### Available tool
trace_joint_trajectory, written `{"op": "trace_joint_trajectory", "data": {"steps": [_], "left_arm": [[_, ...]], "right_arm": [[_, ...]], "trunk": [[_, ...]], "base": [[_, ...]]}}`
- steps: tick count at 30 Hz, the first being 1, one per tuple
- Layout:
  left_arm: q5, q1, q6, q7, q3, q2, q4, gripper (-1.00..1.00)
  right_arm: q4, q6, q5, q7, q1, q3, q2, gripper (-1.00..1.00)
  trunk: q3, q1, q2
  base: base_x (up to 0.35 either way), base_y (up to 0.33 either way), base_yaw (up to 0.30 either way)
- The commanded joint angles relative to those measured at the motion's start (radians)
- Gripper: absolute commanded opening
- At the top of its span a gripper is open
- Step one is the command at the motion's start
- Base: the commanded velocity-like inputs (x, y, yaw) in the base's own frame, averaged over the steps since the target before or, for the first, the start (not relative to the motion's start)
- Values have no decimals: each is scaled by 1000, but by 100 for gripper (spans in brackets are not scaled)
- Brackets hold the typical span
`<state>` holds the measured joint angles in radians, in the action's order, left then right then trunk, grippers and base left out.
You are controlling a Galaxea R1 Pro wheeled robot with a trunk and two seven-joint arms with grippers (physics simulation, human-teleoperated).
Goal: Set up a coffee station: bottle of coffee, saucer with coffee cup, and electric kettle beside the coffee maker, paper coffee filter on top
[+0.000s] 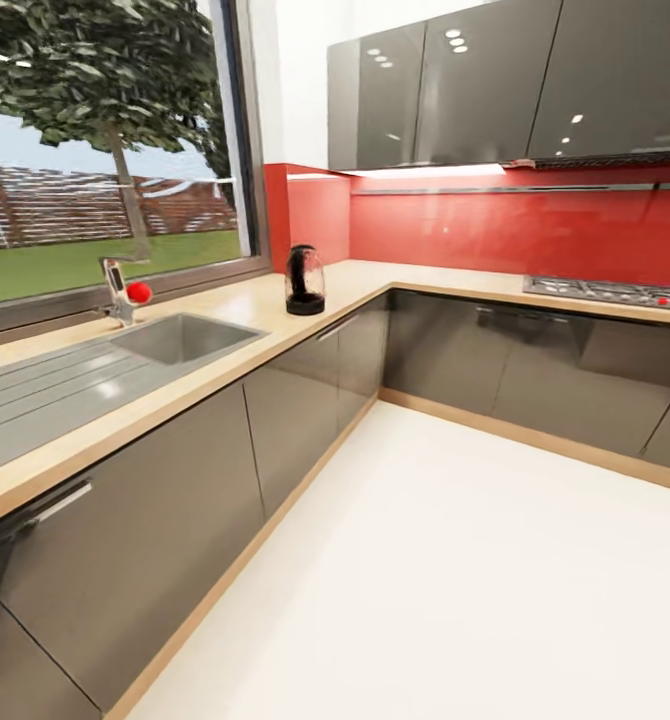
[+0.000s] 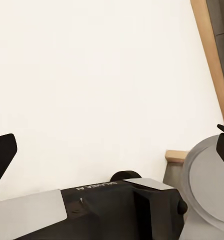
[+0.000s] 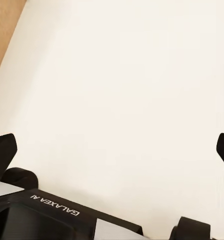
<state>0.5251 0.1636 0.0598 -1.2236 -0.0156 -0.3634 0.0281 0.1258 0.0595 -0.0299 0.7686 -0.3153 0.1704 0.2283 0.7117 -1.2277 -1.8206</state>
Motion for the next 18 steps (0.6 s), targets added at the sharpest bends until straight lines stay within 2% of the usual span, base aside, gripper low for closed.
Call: {"op": "trace_joint_trajectory", "data": {"steps": [1, 12, 18], "left_arm": [[-2, 1, 6, -2, -1, 0, -1, 100], [-2, 1, 6, -2, -1, -1, -1, 100], [-1, 1, 6, -2, -1, -2, -1, 100]], "right_arm": [[-1, 3, -3, 3, -1, 0, 0, 100], [-2, 2, -2, 3, -1, 0, 0, 100], [-2, 2, -2, 3, -1, 0, 0, 100]], "trunk": [[1, 0, 0], [1, 0, 0], [1, 0, 0]], "base": [[310, -135, -19], [310, -132, -10], [311, -129, -149]]}}
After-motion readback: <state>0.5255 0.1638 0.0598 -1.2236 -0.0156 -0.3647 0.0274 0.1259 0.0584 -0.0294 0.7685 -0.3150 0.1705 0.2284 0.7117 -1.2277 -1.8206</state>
